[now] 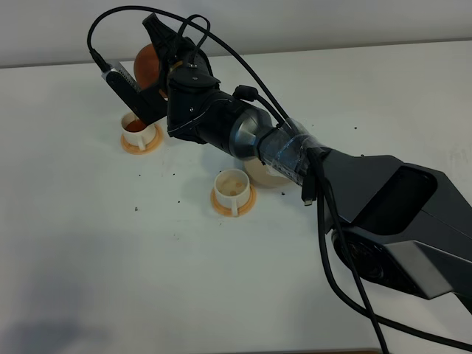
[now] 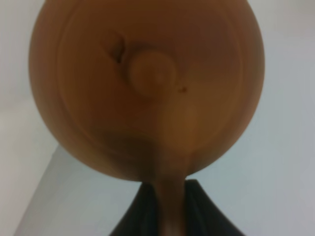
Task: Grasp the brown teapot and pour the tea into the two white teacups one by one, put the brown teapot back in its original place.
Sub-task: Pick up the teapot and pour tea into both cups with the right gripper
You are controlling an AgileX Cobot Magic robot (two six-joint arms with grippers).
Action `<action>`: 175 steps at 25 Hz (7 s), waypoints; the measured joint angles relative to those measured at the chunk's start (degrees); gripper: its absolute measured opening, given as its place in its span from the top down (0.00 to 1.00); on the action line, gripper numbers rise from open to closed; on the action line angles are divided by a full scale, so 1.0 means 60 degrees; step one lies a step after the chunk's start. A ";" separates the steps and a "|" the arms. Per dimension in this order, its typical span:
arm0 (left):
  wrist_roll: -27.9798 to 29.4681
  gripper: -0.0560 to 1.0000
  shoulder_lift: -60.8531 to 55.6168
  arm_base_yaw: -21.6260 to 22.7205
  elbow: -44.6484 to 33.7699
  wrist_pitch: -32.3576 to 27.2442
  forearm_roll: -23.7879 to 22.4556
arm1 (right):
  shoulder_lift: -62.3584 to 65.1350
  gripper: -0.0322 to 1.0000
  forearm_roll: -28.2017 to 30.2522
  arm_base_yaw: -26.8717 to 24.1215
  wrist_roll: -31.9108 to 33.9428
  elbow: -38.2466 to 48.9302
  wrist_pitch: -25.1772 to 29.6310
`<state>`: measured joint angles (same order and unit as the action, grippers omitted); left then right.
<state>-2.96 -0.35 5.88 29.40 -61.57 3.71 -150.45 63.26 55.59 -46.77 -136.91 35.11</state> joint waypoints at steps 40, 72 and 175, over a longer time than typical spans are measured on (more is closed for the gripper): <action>0.0000 0.70 0.0000 0.0000 0.0000 0.0000 0.0000 | 0.0000 0.88 -0.0021 0.0000 -0.0058 0.0000 0.0000; 0.0000 0.70 0.0000 0.0000 0.0000 0.0000 0.0000 | 0.0911 0.88 -0.5659 -0.0250 0.1050 -0.0029 0.3550; 0.0000 0.70 0.0000 0.0000 0.0000 0.0000 0.0000 | 0.7257 0.88 -0.3861 -0.0406 0.7646 1.2003 0.0658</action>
<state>-2.96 -0.35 5.88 29.40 -61.57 3.71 -106.91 40.09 53.15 -0.90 -64.89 39.06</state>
